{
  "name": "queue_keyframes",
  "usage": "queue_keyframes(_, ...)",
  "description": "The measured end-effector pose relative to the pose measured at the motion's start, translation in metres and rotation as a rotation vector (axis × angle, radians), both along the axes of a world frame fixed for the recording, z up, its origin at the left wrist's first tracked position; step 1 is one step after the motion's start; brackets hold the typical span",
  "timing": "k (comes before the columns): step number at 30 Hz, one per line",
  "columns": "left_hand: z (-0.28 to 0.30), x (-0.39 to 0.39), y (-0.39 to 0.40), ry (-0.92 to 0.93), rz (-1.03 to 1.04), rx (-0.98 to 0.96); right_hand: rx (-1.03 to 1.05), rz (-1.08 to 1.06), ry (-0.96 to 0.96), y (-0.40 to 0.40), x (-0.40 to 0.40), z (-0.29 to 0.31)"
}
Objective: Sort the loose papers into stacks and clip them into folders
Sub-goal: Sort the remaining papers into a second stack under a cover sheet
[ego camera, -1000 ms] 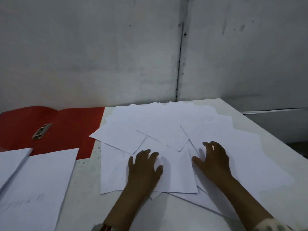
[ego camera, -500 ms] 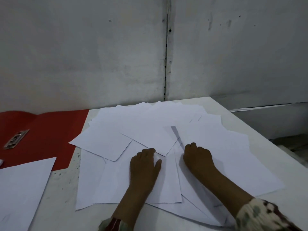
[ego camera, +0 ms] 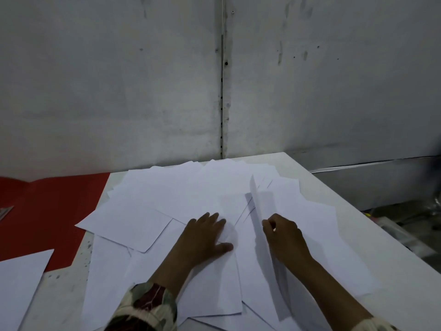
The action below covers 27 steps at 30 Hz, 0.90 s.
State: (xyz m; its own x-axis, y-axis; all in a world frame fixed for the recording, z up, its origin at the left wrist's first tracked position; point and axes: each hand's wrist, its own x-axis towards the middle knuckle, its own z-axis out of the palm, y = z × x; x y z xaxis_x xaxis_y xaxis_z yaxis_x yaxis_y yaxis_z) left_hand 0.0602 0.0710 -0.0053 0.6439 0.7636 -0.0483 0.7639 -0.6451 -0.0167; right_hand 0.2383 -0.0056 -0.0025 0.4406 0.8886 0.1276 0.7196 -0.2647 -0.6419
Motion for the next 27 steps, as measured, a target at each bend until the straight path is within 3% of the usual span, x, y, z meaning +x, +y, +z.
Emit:
queue_keyframes(6,0.000,0.004,0.001,-0.032,0.072,0.084,-0.021,0.049,0.038,-0.002,0.008,-0.002)
queue_keyframes(10,-0.001,0.011,0.002,0.001,0.113,0.120,-0.179,-0.211,-0.168,-0.010,0.042,0.002)
queue_keyframes(14,-0.003,0.005,0.010,-0.016,0.112,0.149,-0.409,-0.385,-0.198,-0.023,0.072,0.004)
queue_keyframes(20,0.000,-0.008,0.018,-0.437,0.192,-0.016,-0.392,-0.376,0.037,-0.024,0.083,0.013)
queue_keyframes(24,0.001,-0.015,0.013,-0.764,0.317,0.021,-0.298,-0.356,0.172,-0.031,0.089,0.015)
queue_keyframes(27,0.012,-0.012,0.002,-0.876,0.322,0.076,-0.161,-0.390,0.294,-0.034,0.090,0.011)
